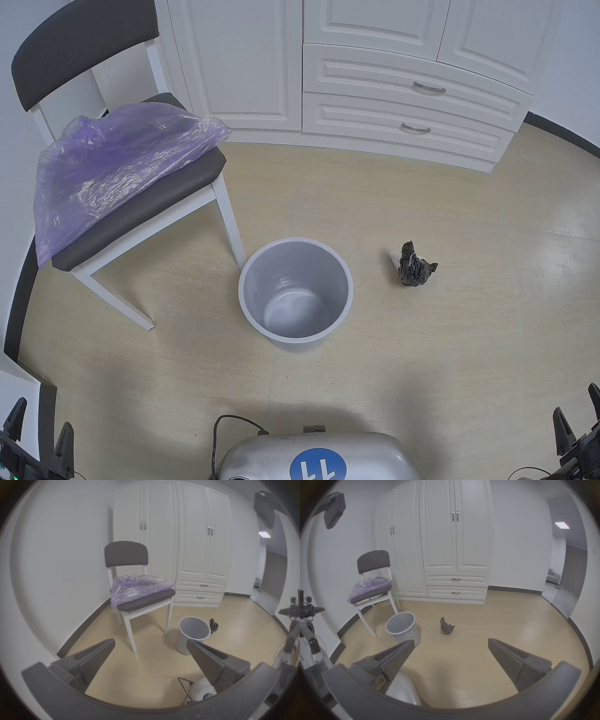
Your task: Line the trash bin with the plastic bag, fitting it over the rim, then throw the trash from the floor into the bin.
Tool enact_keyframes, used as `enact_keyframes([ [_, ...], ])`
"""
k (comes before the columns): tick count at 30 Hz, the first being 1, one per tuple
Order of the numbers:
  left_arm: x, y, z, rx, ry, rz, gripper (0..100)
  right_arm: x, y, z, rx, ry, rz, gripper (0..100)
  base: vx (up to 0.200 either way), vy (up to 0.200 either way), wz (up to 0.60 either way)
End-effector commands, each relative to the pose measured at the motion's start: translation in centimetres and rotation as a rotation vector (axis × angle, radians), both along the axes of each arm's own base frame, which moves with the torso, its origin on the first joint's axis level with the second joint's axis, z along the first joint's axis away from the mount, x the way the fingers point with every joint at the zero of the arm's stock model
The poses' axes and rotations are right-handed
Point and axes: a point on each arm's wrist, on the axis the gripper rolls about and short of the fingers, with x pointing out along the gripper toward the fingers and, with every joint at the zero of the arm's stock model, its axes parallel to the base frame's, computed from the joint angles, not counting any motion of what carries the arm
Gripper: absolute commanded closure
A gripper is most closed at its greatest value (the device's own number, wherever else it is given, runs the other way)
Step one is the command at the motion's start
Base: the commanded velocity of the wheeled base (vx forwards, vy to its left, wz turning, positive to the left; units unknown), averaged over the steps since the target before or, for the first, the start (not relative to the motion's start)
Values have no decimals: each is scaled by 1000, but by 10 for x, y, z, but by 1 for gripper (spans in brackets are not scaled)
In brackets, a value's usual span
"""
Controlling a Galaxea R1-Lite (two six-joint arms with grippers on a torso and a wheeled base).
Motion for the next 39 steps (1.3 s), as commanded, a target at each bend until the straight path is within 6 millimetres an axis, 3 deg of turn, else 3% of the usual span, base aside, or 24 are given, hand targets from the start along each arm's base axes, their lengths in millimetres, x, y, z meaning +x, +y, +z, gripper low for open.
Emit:
enact_keyframes([
  [1, 0, -1, -4, 54, -17, -32, 0, 0, 0, -5, -32, -1, -1, 0, 0, 0, 0],
  [6, -1, -1, 0, 41, -38, -29, 0, 0, 0, -5, -27, -2, 2, 0, 0, 0, 0],
  [7, -2, -1, 8, -6, -89, -28, 0, 0, 0, -5, -18, -2, 5, 0, 0, 0, 0],
  [9, -14, -1, 43, -176, -293, -64, 0, 0, 0, -5, -9, -4, 5, 0, 0, 0, 0],
  [11, -17, -1, 50, -167, -316, -74, 0, 0, 0, -5, -10, -2, 5, 0, 0, 0, 0],
  [22, -12, -1, 35, -20, -168, -56, 0, 0, 0, -3, 5, -14, -5, 0, 0, 0, 0],
  [25, -10, -1, 34, 73, -133, -48, 0, -12, 1, 38, -80, -205, 60, 0, 0, 0, 0],
  [28, -8, -1, 35, 136, -110, -38, 0, -5, 4, 46, -107, -136, 184, 0, 0, 0, 0],
  [32, -1, -1, 39, 203, -54, -23, 0, 14, 5, 55, -62, -13, 186, 0, 0, 0, 0],
  [37, 7, 0, 43, 237, 11, 28, 0, 22, 5, 68, -39, -4, 189, 0, 0, 0, 0],
  [39, 21, 2, 53, 323, 113, 95, 0, 36, 5, 88, -37, 0, 189, 0, 0, 0, 0],
])
